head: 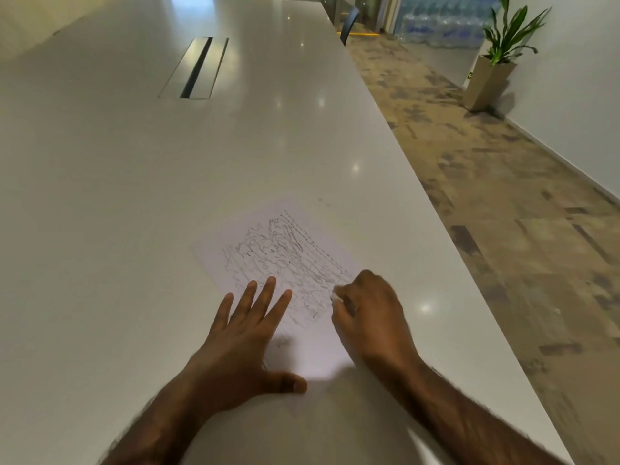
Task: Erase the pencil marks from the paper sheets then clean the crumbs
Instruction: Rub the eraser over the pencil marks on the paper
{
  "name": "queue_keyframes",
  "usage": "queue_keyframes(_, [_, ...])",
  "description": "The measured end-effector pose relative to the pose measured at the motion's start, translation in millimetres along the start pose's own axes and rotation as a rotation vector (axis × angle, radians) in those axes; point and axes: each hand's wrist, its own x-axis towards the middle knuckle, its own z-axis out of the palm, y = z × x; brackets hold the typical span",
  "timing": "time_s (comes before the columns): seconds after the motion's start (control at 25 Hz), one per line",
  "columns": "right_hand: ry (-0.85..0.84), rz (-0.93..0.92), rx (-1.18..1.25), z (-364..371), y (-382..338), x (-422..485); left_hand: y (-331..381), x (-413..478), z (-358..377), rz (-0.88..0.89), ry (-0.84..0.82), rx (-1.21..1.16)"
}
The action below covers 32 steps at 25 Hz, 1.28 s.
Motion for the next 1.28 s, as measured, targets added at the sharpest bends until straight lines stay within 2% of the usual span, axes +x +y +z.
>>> queue_keyframes(0.08, [-0.006, 0.010, -0.015, -5, 11, 12, -1, 1, -1, 0.010, 0.003, 0.001])
queue_keyframes(0.16, [0.040, 0.174, 0.038, -17, 25, 37, -2, -1, -2, 0.014, 0.006, -0.003])
queue_keyframes(0.24, [0.064, 0.216, 0.055, -19, 22, 38, 0, -2, -2, 0.006, 0.009, -0.004])
queue_keyframes(0.4, [-0.051, -0.065, 0.012, -6, -3, -10, 1, 0, -1, -0.005, -0.004, 0.012])
queue_keyframes(0.56, [0.048, 0.203, -0.003, -21, 23, 36, -1, -2, -1, 0.009, -0.002, 0.003])
queue_keyframes(0.6, [0.060, 0.198, 0.006, -21, 19, 36, 0, -2, -1, 0.002, -0.006, 0.005])
queue_keyframes(0.76, [-0.072, -0.106, 0.001, -4, -13, -15, 1, -1, -2, 0.001, -0.009, 0.010])
queue_keyframes(0.8, [-0.062, -0.107, -0.009, -7, -6, -10, 0, -1, -1, 0.012, 0.007, 0.003])
queue_keyframes(0.92, [0.031, 0.162, -0.037, -24, 25, 32, -3, -3, 0, 0.031, 0.030, -0.007])
queue_keyframes(0.96, [0.043, 0.186, -0.022, -26, 26, 35, -3, -3, 0, 0.028, 0.028, 0.001])
queue_keyframes(1.04, [0.050, 0.095, -0.060, -19, 10, 20, -1, -2, 1, 0.014, 0.021, 0.008])
queue_keyframes(1.16, [-0.060, -0.126, -0.097, -8, -3, -17, -1, -1, 2, 0.011, 0.034, 0.006])
queue_keyframes(1.2, [-0.045, -0.093, -0.108, -11, 6, -8, -2, 0, 2, 0.018, 0.039, 0.001])
queue_keyframes(1.28, [0.035, 0.113, -0.093, -22, 25, 21, -2, -1, 1, 0.024, 0.044, -0.012])
